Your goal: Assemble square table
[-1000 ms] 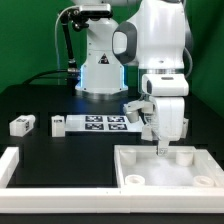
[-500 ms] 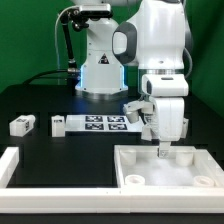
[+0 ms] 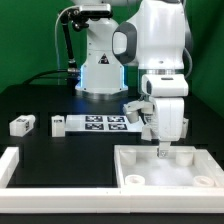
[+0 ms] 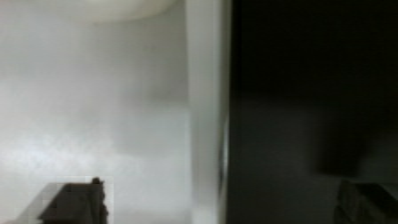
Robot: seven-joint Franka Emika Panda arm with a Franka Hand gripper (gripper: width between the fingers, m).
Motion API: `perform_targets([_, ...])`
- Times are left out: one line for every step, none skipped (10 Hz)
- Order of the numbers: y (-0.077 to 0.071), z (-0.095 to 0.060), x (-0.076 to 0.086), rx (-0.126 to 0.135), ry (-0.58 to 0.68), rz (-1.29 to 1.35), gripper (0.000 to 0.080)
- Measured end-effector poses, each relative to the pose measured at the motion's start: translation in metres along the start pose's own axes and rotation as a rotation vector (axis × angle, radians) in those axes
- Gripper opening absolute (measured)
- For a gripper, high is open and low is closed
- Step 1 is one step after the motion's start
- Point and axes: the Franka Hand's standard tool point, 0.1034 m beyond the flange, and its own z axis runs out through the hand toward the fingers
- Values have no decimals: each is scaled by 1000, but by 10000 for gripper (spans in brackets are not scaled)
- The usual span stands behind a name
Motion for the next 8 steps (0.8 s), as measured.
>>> perform_targets([3,-15,1,6,-13,36,649])
perform_targets([5,-29,4,21,-29,109,649])
perform_targets([11,-44,14,15,-35,146,649])
perform_targets([11,-54,31,9,-37,258,649])
perform_targets([9,-56,39,39,-59,449,649])
perform_targets([20,-54,36,9,-35,384,649])
perform_targets([18,-53,34,14,-34,547,649])
perform_targets([17,-53,38,14,-34,597,649])
